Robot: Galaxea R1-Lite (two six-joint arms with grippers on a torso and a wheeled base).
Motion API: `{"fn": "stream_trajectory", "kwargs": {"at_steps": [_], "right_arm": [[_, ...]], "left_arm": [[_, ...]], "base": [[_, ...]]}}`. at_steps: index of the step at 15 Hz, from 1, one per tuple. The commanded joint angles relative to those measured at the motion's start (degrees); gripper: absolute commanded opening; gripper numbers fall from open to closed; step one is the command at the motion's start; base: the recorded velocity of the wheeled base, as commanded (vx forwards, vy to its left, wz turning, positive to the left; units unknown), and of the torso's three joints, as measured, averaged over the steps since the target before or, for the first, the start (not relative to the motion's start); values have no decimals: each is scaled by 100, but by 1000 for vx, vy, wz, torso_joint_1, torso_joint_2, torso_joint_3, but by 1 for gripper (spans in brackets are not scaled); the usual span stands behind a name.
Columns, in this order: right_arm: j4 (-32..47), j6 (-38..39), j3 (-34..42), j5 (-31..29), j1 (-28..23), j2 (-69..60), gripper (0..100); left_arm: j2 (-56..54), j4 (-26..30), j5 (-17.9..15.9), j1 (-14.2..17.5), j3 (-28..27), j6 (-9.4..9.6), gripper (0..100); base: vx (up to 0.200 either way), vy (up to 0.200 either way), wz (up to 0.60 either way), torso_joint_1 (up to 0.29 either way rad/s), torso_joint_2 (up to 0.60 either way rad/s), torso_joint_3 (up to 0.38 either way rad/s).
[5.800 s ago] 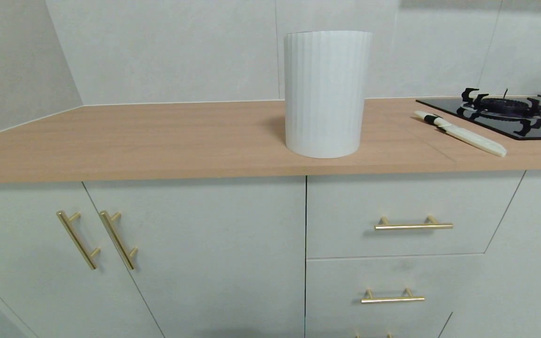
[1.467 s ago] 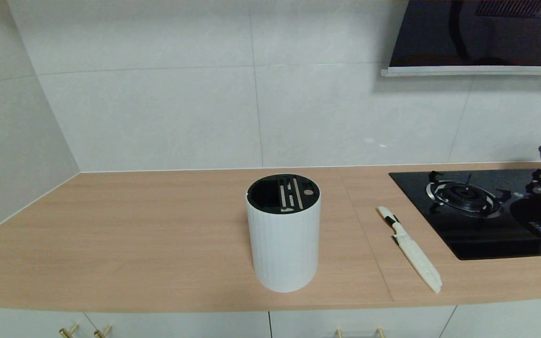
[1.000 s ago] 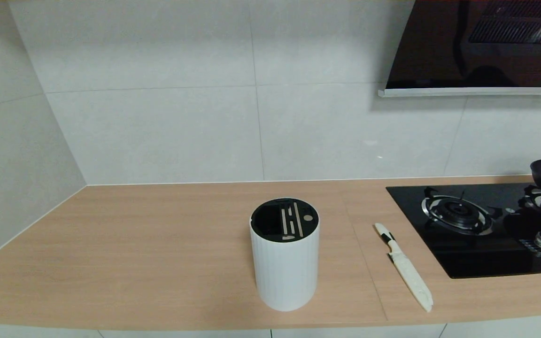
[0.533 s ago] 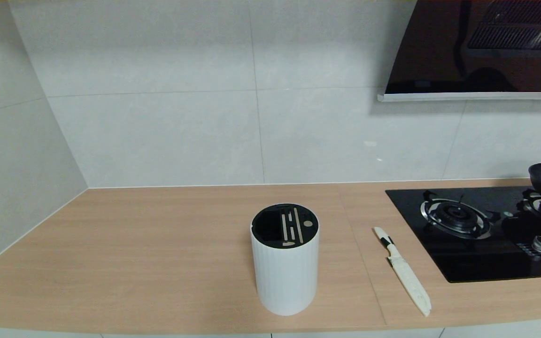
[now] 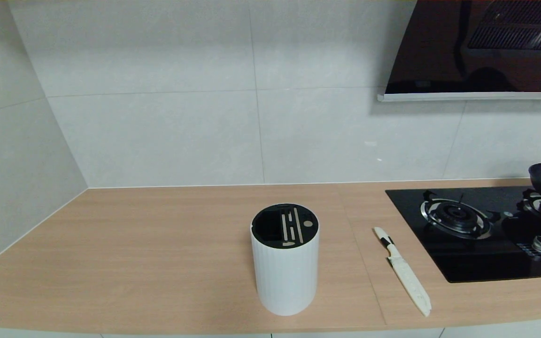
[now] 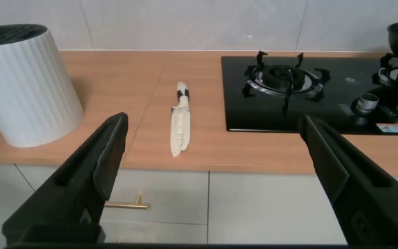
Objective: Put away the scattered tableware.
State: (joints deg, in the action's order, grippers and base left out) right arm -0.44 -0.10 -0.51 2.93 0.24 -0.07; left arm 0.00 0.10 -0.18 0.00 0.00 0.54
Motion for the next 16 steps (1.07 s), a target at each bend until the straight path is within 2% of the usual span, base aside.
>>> {"fn": "stream_trajectory", "kwargs": {"at_steps": [1, 3, 4, 6, 8, 10, 13, 16], "right_arm": [[-26, 309, -757, 50, 11, 69, 100], [369, 326, -810, 261, 37, 174, 100], [562, 326, -1021, 560, 46, 491, 100], [536, 335, -1302, 657, 55, 1071, 100], [483, 335, -1988, 1131, 99, 2767, 100], [387, 317, -2287, 1536, 99, 3857, 100], [211, 317, -2559, 1536, 450, 5272, 100], [-589, 309, -2550, 1395, 775, 6792, 100]], "left_arm": [[0, 8, 1, 0, 0, -1, 100], [0, -1, 1, 0, 0, -1, 100], [0, 8, 1, 0, 0, -1, 100], [0, 8, 1, 0, 0, -1, 100], [0, 8, 1, 0, 0, -1, 100], [0, 8, 1, 0, 0, -1, 100], [0, 8, 1, 0, 0, -1, 100], [0, 8, 1, 0, 0, -1, 100]], "base": [[0, 0, 0, 0, 0, 0], [0, 0, 0, 0, 0, 0], [0, 0, 0, 0, 0, 0], [0, 0, 0, 0, 0, 0], [0, 0, 0, 0, 0, 0], [0, 0, 0, 0, 0, 0], [0, 0, 0, 0, 0, 0], [0, 0, 0, 0, 0, 0]]}}
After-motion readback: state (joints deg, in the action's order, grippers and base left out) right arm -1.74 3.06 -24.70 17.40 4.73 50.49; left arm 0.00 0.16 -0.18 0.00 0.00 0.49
